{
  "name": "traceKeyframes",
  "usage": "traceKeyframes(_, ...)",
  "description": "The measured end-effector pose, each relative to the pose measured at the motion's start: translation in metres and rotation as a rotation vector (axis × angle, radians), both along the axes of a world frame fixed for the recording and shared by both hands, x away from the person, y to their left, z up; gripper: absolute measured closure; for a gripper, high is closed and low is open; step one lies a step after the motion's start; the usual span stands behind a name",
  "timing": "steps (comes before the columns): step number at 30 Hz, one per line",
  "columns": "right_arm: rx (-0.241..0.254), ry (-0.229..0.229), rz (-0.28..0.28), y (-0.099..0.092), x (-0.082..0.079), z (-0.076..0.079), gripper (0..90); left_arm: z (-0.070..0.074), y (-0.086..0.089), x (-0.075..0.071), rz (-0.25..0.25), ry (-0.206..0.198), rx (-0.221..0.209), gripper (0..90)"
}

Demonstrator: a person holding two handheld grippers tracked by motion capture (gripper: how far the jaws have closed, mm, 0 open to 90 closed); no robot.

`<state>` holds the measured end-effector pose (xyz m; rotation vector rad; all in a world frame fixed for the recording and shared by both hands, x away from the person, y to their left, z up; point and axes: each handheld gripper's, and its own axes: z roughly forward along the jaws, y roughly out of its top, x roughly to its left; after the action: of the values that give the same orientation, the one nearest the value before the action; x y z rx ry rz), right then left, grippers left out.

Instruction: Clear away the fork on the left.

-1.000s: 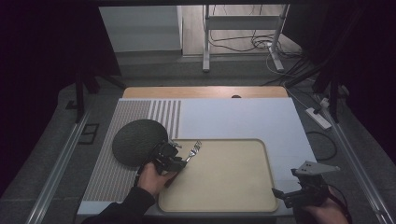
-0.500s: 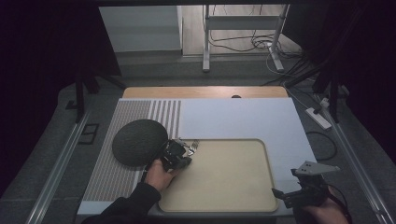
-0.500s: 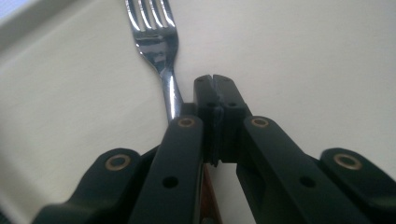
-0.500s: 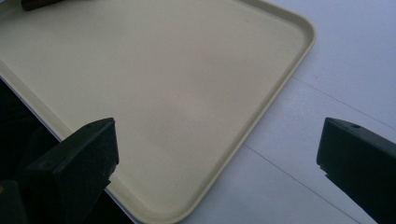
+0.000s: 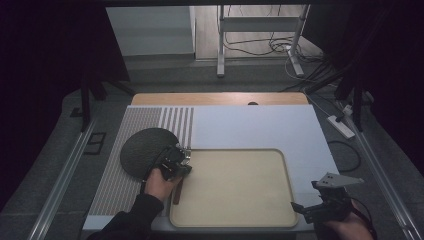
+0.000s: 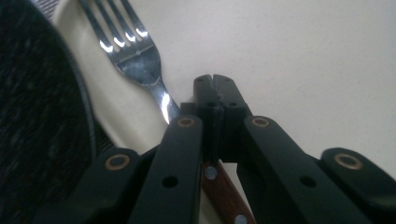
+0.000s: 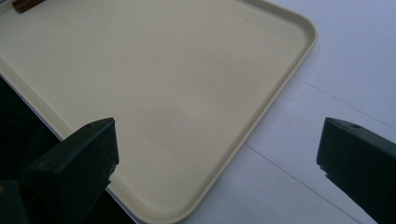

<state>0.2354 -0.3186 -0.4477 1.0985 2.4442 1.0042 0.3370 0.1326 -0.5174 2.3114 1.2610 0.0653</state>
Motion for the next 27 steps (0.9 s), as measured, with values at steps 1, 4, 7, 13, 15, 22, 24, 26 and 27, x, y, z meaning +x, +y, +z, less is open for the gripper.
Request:
traceKeyframes(1, 0.000, 0.001, 0.000, 0.000, 0.000, 0.000, 0.0, 0.000, 0.001, 0.000, 0.003, 0.004, -0.006, 88.5)
traceKeyframes(4, 0.000, 0.001, 0.000, 0.000, 0.000, 0.000, 0.0, 0.000, 0.001, 0.000, -0.004, 0.002, -0.011, 87.0)
traceKeyframes(7, 0.001, 0.001, 0.000, 0.000, 0.000, 0.000, 0.0, 0.001, 0.000, 0.000, -0.022, -0.015, -0.005, 82.4)
traceKeyframes(13, 0.004, 0.003, -0.001, 0.000, 0.000, 0.000, 0.0, 0.009, -0.001, -0.004, -0.034, -0.085, 0.005, 72.6)
traceKeyframes(15, 0.004, 0.003, -0.001, 0.000, 0.000, 0.000, 0.0, 0.010, 0.001, -0.005, -0.036, -0.106, 0.000, 67.4)
traceKeyframes(22, 0.008, 0.005, -0.004, -0.001, 0.001, 0.000, 0.0, 0.017, 0.009, -0.008, -0.023, -0.155, -0.042, 41.5)
traceKeyframes(24, 0.009, 0.005, -0.005, -0.001, 0.001, 0.000, 0.0, 0.020, 0.013, -0.009, -0.017, -0.168, -0.065, 32.4)
traceKeyframes(26, 0.011, 0.006, -0.005, -0.001, 0.001, 0.000, 0.0, 0.023, 0.017, -0.010, -0.014, -0.179, -0.092, 22.7)
traceKeyframes(27, 0.012, 0.006, -0.006, -0.001, 0.001, 0.000, 0.0, 0.024, 0.020, -0.011, -0.017, -0.176, -0.107, 19.2)
